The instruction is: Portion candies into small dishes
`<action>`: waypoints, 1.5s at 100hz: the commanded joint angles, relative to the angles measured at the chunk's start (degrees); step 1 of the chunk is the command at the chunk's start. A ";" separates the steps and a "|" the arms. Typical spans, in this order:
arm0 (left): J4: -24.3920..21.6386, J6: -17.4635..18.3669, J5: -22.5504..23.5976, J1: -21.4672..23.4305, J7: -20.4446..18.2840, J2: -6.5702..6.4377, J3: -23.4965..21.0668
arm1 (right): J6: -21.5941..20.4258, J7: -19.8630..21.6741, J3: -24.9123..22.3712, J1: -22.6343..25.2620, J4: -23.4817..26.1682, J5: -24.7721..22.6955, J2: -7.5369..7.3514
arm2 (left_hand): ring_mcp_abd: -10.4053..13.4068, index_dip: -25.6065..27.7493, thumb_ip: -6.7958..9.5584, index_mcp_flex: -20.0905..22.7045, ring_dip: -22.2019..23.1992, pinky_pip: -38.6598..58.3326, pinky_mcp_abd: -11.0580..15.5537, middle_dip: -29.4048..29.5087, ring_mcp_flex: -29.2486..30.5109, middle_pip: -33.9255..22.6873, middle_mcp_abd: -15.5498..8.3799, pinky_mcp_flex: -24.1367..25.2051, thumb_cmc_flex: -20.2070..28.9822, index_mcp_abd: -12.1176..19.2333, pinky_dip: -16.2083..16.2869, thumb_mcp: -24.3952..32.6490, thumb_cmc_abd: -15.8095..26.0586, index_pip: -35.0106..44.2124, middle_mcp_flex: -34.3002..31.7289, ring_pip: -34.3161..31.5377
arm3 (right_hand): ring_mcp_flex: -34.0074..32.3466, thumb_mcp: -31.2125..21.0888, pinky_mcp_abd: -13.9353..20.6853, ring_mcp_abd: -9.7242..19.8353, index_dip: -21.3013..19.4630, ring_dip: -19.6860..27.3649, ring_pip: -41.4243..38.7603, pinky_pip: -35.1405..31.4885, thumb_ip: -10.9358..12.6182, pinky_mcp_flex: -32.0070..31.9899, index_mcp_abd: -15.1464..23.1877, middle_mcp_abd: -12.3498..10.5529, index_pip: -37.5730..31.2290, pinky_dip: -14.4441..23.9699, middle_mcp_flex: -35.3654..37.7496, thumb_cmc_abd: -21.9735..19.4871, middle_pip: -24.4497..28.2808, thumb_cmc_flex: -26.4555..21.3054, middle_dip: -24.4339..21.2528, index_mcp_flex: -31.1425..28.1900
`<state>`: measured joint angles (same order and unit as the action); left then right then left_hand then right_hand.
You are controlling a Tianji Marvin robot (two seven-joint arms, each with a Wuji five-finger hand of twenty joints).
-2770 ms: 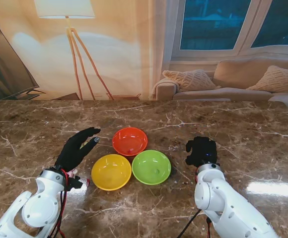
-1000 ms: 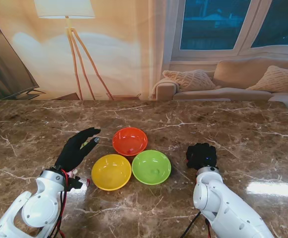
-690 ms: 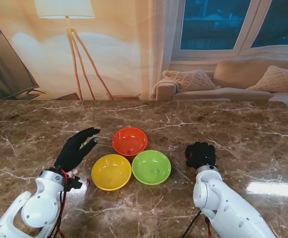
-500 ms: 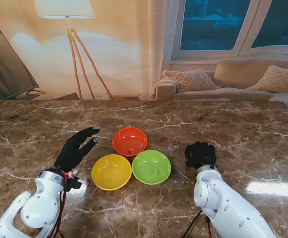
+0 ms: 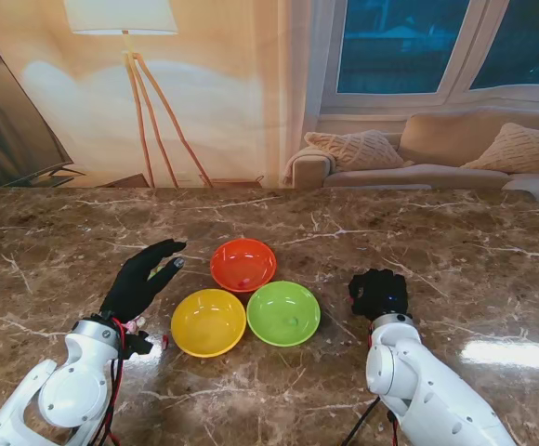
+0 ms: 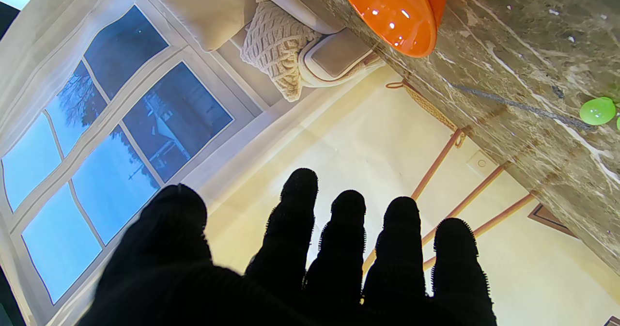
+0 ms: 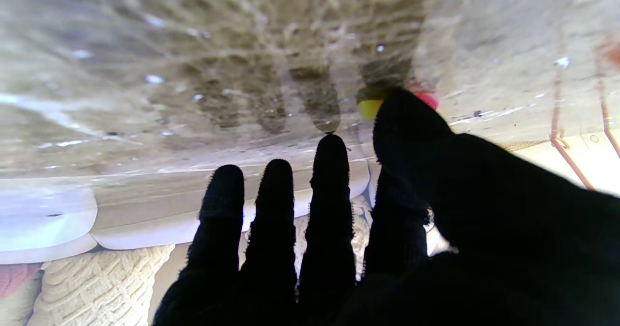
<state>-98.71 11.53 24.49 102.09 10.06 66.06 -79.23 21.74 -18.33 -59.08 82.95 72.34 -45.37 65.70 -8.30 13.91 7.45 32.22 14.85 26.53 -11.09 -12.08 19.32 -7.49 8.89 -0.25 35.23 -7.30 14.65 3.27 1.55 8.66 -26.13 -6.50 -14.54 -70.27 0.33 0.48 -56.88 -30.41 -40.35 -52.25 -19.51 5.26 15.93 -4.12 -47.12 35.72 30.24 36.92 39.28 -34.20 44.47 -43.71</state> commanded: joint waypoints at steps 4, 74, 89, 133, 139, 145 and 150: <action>-0.16 -0.20 0.11 0.39 0.10 -0.04 -0.01 | 0.11 1.24 -0.45 1.59 0.43 -0.31 -0.22 | 1.00 1.00 0.27 0.03 -0.84 -1.55 -0.88 -0.14 -1.14 0.69 0.57 0.97 0.21 1.08 -1.13 -1.41 0.30 -0.08 -0.02 1.17 | 1.52 -0.37 1.52 4.13 -1.30 -0.48 -0.70 -1.47 0.43 -0.55 0.70 1.23 -5.43 0.42 1.39 -3.55 1.15 -2.71 0.80 -6.97; -0.25 -0.26 0.07 0.49 -0.03 -0.06 -0.27 | -0.36 0.88 -2.01 1.61 5.07 -1.85 -0.21 | 1.00 0.98 0.28 -0.01 -0.85 -1.57 -0.77 -0.15 -1.21 0.70 0.70 0.97 0.22 1.05 -1.13 -1.38 0.35 -0.12 -0.07 1.21 | 0.96 -0.26 1.28 3.95 -1.17 -0.50 -0.69 -1.55 0.48 -0.03 0.96 1.25 -5.43 0.61 2.15 -3.49 0.77 -2.62 1.78 -6.91; -0.25 -0.25 0.10 0.49 -0.04 -0.06 -0.26 | -0.47 0.74 -1.72 0.77 7.15 -2.16 -0.04 | 1.01 0.99 0.28 0.01 -0.85 -1.57 -0.74 -0.15 -1.17 0.70 0.61 0.96 0.19 1.02 -1.13 -1.40 0.31 -0.10 -0.06 1.19 | 0.77 -0.31 1.23 3.93 -0.96 -0.47 -0.62 -1.57 0.49 0.07 0.93 1.24 -5.51 0.64 2.39 -3.43 0.62 -2.58 1.94 -6.87; -0.31 -0.38 0.11 0.57 0.00 -0.05 -0.47 | 0.43 -0.31 6.09 -7.71 9.05 1.63 2.20 | 0.99 0.98 0.28 0.04 -0.86 -1.58 -0.71 -0.14 -1.18 0.73 0.61 0.95 0.18 1.01 -1.13 -1.41 0.31 -0.11 -0.03 1.20 | 0.32 -0.20 1.04 3.83 -0.17 -0.42 -0.43 -1.61 0.47 0.38 1.09 1.11 -5.42 0.69 2.62 -3.35 0.24 -2.20 2.12 -6.82; -0.33 -0.42 0.09 0.58 0.03 -0.03 -0.56 | 0.68 -0.68 7.83 -9.35 8.46 2.73 2.81 | 1.03 0.98 0.28 0.02 -0.86 -1.58 -0.67 -0.13 -1.23 0.75 0.57 0.97 0.15 1.01 -1.13 -1.42 0.37 -0.13 0.00 1.22 | 0.32 -0.22 1.04 3.83 -0.03 -0.42 -0.42 -1.60 0.48 0.38 1.21 1.11 -5.40 0.70 2.64 -3.40 0.21 -2.08 2.12 -6.83; -0.36 -0.50 0.06 0.60 0.06 -0.02 -0.64 | 1.14 -1.03 9.57 -10.88 7.93 3.88 3.47 | 0.88 0.98 0.27 0.03 -0.86 -1.57 -0.75 -0.13 -1.19 0.73 0.68 0.94 0.17 1.01 -1.13 -1.43 0.31 -0.13 -0.07 1.21 | 0.32 -0.23 1.04 3.83 0.00 -0.43 -0.41 -1.60 0.48 0.38 1.25 1.11 -5.42 0.70 2.61 -3.39 0.17 -2.06 2.11 -6.84; -0.38 -0.56 -0.01 0.61 0.07 -0.01 -0.68 | 1.66 -1.08 10.96 -12.13 7.57 4.75 3.99 | 0.97 0.97 0.28 0.05 -0.86 -1.57 -0.73 -0.13 -1.16 0.74 0.66 0.96 0.18 1.01 -1.13 -1.42 0.28 -0.13 -0.08 1.20 | 0.32 -0.27 1.04 3.82 0.07 -0.43 -0.40 -1.59 0.49 0.38 1.30 1.11 -5.45 0.71 2.63 -3.37 0.12 -2.04 2.10 -6.83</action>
<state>-98.93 11.34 24.52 102.33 10.03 66.06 -79.91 22.78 -20.12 -48.74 71.93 79.56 -41.22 67.85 -8.30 13.91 7.45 32.22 14.85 26.39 -11.35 -12.08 19.32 -7.49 8.89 -0.24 35.23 -7.30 14.11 3.27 1.55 8.66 -26.13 -6.50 -14.54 -70.27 0.37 0.49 -56.26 -30.41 -40.37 -52.82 -19.19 5.85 15.72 -2.53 -46.69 35.72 32.27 35.96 39.39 -35.01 45.79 -46.58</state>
